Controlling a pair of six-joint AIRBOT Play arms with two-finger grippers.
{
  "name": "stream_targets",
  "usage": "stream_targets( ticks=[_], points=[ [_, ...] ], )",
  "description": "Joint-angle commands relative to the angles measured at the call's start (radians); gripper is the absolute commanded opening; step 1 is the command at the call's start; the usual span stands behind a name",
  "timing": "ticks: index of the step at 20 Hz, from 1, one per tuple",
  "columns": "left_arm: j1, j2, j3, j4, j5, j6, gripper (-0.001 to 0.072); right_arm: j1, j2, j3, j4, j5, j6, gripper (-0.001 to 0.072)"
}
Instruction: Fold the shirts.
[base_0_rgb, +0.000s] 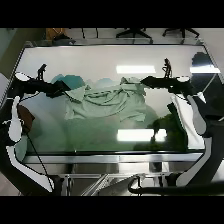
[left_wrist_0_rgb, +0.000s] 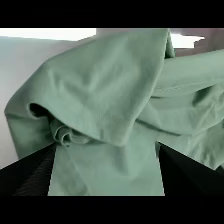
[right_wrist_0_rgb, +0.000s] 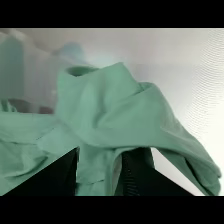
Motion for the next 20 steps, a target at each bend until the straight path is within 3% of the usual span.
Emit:
stream_targets(
  ticks=[1, 2, 4, 5, 10, 16, 17, 18, 19, 20],
  points=[
    [0.045, 0.008, 0.059, 0.080, -0.213, -0.045, 0.0694, -0.106, 0.084, 0.004, -0.057, 0.183, 0.026, 0.0325],
    [0.047, 0.032, 0.027, 0.083, -0.231, -0.045, 0.0694, -0.139, 0.108, 0.004, -0.116, 0.212, 0.076, 0.0326],
    [0.044, 0.096, -0.096, 0.120, -0.219, -0.042, 0.0694, -0.172, 0.130, -0.008, -0.215, 0.287, 0.153, 0.0427],
    [0.035, 0.122, -0.162, 0.134, -0.198, -0.041, 0.0694, -0.176, 0.130, -0.023, -0.245, 0.328, 0.179, 0.0427],
    [-0.048, 0.169, -0.416, 0.174, -0.045, -0.034, 0.0694, -0.132, 0.118, -0.206, -0.272, 0.310, 0.162, 0.0443],
    [-0.134, 0.168, -0.475, 0.181, 0.064, -0.034, 0.0693, -0.058, 0.025, -0.240, -0.275, 0.275, 0.159, 0.0443],
    [-0.134, 0.168, -0.474, 0.180, 0.070, -0.035, 0.0657, -0.041, 0.018, -0.240, -0.275, 0.271, 0.159, 0.0441],
    [-0.134, 0.168, -0.474, 0.180, 0.074, -0.034, 0.0525, -0.023, 0.013, -0.239, -0.275, 0.266, 0.158, 0.0435],
    [-0.132, 0.168, -0.474, 0.180, 0.074, -0.034, 0.0448, -0.006, 0.014, -0.239, -0.275, 0.261, 0.155, 0.0434],
    [-0.130, 0.168, -0.474, 0.180, 0.072, -0.035, 0.0446, 0.011, 0.014, -0.237, -0.275, 0.258, 0.154, 0.0424]
  ],
)
